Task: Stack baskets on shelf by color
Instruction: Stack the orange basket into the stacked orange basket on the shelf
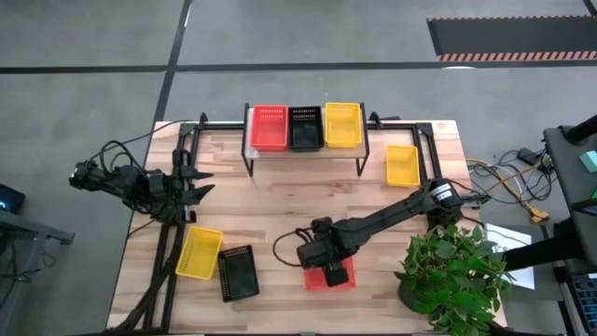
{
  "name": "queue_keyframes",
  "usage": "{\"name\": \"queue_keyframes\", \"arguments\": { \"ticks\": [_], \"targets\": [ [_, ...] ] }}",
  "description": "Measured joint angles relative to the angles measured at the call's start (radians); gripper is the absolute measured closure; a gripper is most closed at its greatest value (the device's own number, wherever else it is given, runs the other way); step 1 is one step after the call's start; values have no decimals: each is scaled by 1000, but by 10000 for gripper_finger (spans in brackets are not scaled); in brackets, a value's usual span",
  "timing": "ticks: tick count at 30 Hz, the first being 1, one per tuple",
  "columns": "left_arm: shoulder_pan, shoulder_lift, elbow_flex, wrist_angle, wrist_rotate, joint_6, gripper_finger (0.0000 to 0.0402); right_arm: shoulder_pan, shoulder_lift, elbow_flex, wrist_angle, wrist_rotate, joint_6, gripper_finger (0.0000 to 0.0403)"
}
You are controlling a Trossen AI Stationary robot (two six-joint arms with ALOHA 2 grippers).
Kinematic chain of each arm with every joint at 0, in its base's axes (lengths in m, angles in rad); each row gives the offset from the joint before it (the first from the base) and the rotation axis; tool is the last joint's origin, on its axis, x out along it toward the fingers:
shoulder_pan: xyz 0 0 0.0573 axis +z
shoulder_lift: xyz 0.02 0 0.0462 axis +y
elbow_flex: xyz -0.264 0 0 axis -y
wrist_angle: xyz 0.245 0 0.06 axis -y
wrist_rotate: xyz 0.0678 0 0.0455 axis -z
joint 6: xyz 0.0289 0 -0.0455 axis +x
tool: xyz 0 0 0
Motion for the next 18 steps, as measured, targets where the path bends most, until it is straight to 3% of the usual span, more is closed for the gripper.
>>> {"name": "queue_keyframes", "arguments": {
  "ticks": [7,12,15,18],
  "targets": [
    [0,0,-1,-4,0,0,297,0,0,-66,-1,-1,0,222],
    [0,0,-2,-4,-1,0,297,-5,1,-163,122,3,9,239],
    [0,0,-2,-4,-1,0,297,-12,2,-189,178,-1,42,269],
    [0,0,-2,-3,-1,1,297,-26,2,-188,193,0,62,326]
  ]
}}
